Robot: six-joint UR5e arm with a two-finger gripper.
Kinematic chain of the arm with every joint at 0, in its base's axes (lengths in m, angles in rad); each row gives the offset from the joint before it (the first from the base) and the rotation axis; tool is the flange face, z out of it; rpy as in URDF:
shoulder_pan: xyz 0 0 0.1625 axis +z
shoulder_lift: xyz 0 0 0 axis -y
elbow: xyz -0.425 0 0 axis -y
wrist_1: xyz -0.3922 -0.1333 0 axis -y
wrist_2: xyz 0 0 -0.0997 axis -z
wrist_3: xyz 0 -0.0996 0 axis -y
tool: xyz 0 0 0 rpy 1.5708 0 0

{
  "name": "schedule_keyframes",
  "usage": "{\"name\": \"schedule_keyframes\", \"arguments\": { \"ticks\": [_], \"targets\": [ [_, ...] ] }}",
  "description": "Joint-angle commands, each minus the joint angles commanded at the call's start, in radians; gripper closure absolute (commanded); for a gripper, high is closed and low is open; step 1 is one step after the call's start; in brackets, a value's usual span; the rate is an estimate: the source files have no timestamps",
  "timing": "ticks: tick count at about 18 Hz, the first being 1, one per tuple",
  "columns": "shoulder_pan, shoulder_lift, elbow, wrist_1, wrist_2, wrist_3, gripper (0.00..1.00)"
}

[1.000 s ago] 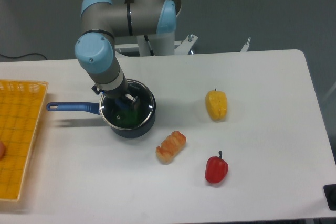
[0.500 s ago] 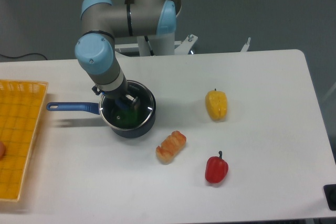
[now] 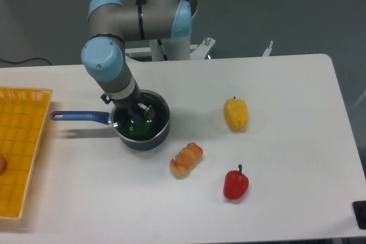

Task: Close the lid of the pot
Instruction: 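Press the lid down to seat it on the saucepan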

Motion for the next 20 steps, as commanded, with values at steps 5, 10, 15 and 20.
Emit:
{"name": "schedule_keyframes", "arguments": {
  "ticks": [5, 10, 15, 20],
  "targets": [
    [0.000, 0.000, 0.003, -0.005, 0.000, 0.000, 0.00],
    [0.008, -0.003, 0.066, 0.005, -0.002, -0.005, 0.00],
    [0.052, -0.012, 0.092, 0.024, -0.008, 0.002, 0.00],
    [0.090, -0.012, 0.109, 0.075, -0.008, 0.005, 0.00]
  ]
}}
